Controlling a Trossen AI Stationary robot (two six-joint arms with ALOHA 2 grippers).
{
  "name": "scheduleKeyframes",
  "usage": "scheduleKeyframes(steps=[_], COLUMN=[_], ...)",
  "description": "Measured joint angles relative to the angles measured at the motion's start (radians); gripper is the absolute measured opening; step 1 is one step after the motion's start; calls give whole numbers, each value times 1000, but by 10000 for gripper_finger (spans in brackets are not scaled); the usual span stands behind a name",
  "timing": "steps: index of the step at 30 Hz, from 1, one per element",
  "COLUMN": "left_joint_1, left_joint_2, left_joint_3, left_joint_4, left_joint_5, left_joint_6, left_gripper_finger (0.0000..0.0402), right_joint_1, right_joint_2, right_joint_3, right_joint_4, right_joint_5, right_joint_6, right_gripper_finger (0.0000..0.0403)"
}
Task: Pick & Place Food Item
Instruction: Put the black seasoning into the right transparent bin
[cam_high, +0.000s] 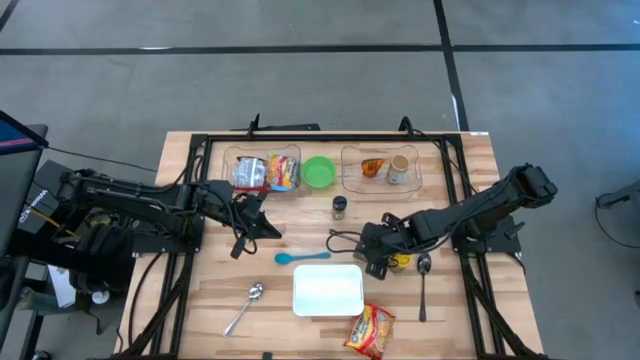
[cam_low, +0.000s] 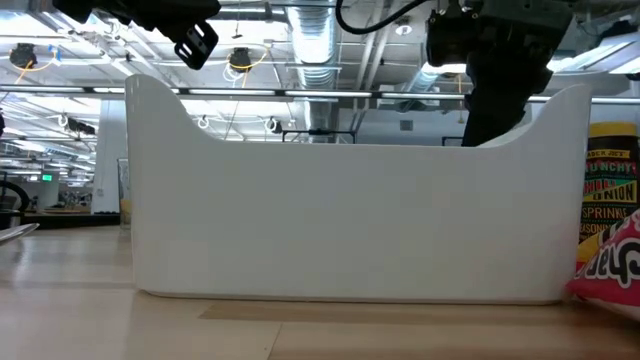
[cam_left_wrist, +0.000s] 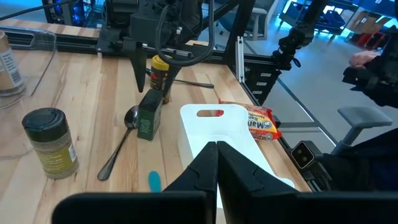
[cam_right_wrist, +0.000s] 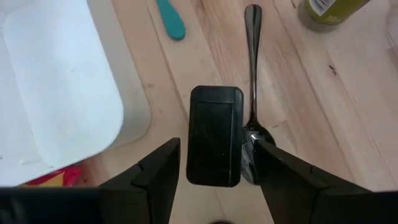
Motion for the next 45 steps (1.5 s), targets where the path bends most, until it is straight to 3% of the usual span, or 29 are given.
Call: scheduleKeyframes(steps=[14, 45], left_joint_1=[0, 0], left_joint_2=[0, 0], left_joint_3=[0, 0], left_joint_4=[0, 0], left_joint_5=[0, -3], left_joint_6=[0, 0], left_gripper_finger=[0, 0], right_joint_1=[-5, -5], right_joint_2=[129, 123], right_joint_3=[0, 0], right_joint_4=[5, 185], right_joint_5=[14, -63], right_joint_6=[2, -24], right_gripper_finger=[198, 198])
